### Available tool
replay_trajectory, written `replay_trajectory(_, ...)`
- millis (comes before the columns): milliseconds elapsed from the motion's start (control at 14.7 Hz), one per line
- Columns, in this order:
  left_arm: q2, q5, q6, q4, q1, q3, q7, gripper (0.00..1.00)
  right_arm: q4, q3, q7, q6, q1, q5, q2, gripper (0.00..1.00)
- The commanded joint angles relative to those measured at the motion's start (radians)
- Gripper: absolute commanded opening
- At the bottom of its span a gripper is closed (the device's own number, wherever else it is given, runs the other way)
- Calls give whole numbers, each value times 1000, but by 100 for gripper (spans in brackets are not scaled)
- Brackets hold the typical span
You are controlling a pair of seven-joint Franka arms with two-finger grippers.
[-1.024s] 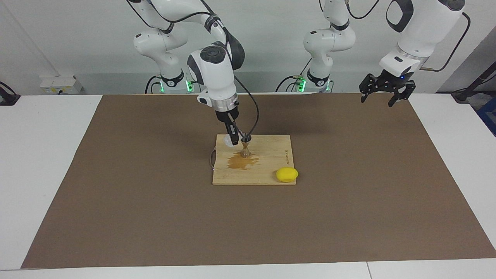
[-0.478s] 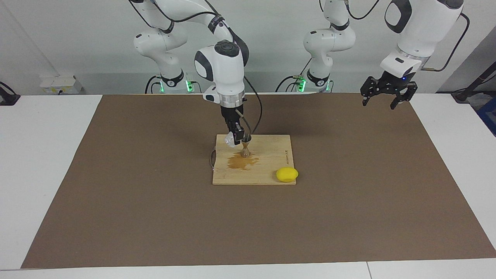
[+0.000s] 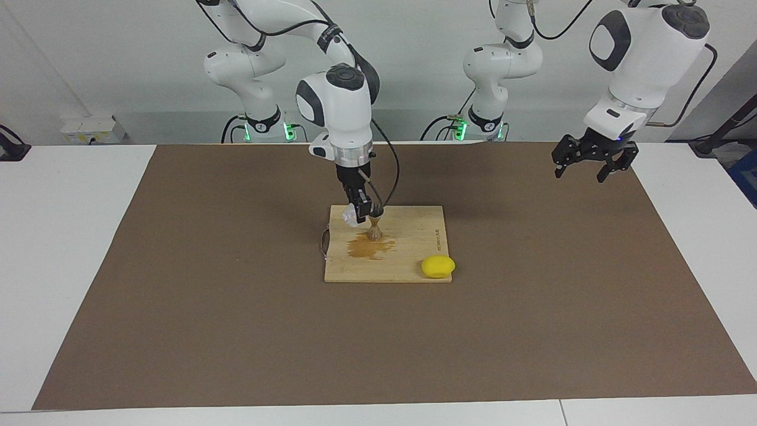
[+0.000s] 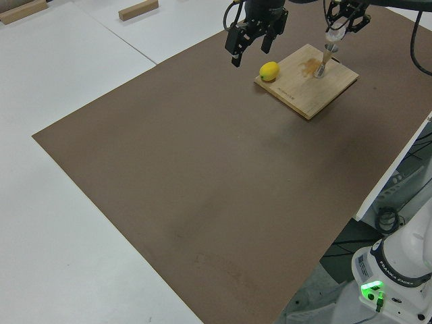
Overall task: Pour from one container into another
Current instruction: 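Tilt the glass with the right gripper to pour into the jigger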
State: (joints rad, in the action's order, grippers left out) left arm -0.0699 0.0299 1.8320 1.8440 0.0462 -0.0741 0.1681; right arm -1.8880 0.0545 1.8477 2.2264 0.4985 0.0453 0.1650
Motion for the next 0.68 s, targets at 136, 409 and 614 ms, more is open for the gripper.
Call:
replay_trajectory(136,44,-25,-23,-32,-31,51,-64,100,21,7,-70,1,-70,-220,25,0)
replay_trajectory(409,53,-27,-22,-46,-32,37,-194,100,-20,7,-204,6,-162,-483,18,0)
replay_trajectory(614,52,-25,-57,-78,-31,43,-193,100,-92,7,-361,3,-251,-658,10,0)
